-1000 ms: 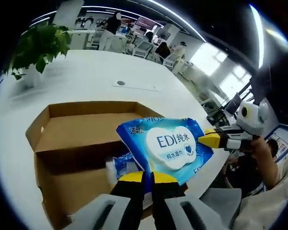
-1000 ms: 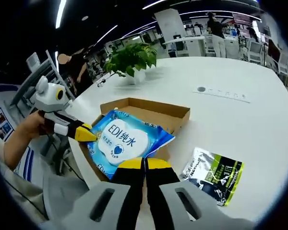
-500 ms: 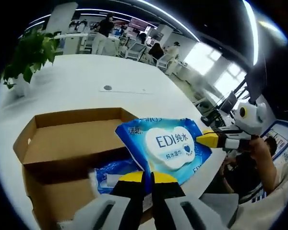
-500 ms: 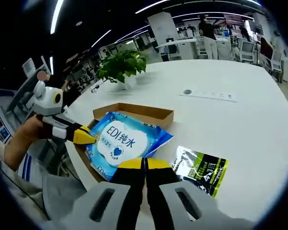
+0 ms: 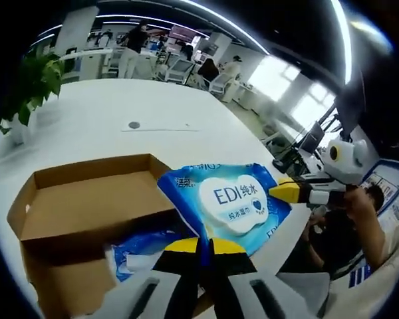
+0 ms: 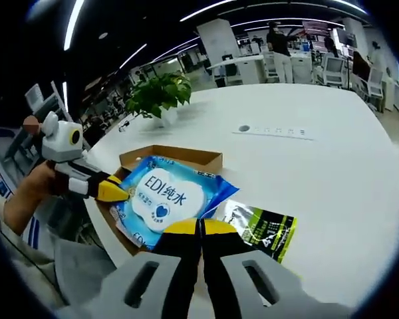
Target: Operate the shoe box by opening the lid, removing the specified soft item, and placing it in the target area until the item is outside and the box remains undamaged.
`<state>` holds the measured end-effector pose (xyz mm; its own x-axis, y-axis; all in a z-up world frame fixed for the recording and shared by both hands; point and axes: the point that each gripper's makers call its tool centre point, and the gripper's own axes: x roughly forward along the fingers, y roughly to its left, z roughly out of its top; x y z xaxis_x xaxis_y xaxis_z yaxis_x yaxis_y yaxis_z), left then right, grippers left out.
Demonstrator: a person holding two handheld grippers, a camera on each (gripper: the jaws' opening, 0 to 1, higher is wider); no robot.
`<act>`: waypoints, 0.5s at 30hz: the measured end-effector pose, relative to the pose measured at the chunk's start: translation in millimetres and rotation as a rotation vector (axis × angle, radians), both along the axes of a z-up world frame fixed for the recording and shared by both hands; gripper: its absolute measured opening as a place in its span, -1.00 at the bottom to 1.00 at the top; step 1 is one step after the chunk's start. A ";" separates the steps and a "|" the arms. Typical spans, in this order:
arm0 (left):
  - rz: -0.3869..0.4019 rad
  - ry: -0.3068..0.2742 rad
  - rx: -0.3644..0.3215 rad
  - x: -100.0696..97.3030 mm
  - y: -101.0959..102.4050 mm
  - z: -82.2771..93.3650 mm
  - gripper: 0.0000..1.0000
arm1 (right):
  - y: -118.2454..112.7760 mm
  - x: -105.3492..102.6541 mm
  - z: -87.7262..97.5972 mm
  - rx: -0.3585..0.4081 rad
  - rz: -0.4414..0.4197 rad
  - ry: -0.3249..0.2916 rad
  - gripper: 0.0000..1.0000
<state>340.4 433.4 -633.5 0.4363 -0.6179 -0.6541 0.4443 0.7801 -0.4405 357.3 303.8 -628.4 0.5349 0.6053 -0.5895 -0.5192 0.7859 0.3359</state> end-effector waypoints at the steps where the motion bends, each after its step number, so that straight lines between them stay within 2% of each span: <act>1: -0.004 -0.004 0.000 2.0 -2.8 -0.6 -0.94 | -2.5 0.3 0.0 0.000 -0.004 0.000 -1.00; 15: -0.059 -0.016 0.005 11.5 -43.7 -7.0 -0.93 | -43.6 5.1 -3.8 -0.020 -0.064 -0.011 -1.00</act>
